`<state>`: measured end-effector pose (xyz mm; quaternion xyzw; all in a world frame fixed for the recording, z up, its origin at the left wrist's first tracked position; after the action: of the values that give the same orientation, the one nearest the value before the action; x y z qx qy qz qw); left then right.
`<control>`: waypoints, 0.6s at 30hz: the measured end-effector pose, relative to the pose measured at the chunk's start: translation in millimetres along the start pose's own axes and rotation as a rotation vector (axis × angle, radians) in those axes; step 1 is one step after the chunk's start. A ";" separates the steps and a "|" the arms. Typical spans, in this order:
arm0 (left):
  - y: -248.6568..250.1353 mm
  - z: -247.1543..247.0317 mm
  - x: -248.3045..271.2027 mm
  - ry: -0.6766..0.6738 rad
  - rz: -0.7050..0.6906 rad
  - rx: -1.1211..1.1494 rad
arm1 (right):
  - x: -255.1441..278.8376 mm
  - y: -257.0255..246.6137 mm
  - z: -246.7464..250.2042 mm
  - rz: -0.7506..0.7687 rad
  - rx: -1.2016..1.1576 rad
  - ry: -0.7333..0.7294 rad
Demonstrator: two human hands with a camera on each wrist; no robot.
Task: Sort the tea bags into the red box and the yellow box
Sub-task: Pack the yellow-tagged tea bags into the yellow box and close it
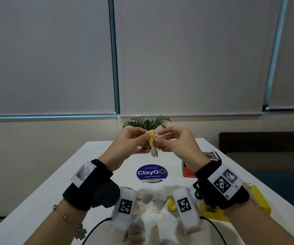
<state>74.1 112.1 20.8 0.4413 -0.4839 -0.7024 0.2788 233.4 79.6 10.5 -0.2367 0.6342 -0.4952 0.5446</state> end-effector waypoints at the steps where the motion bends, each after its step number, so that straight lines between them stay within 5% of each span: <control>1: 0.2 1.1 -0.5 0.003 -0.012 -0.040 | -0.9 -0.5 0.6 0.009 -0.012 0.013; 10: -1.9 -3.3 -1.2 -0.043 -0.087 -0.263 | -3.8 -9.9 7.1 0.163 0.158 0.071; 15: 0.7 1.1 -1.7 -0.018 -0.129 -0.365 | -5.2 -9.8 4.7 0.086 0.095 -0.124; 18: 2.2 15.2 -3.7 0.054 -0.131 -0.416 | -2.1 -5.1 7.1 -0.034 0.320 -0.287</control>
<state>62.2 120.9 26.3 0.4236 -0.2912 -0.7917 0.3303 239.4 76.7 16.5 -0.2262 0.4595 -0.5600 0.6513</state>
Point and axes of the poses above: each hand's wrist, its own x-axis away from the middle knuckle, its own z-axis out of the back of the hand, y = z × x, the point moved 5 cm from there along -x, towards the middle knuckle, and after that the axes turned 2 degrees about y, right-handed, at the moved point
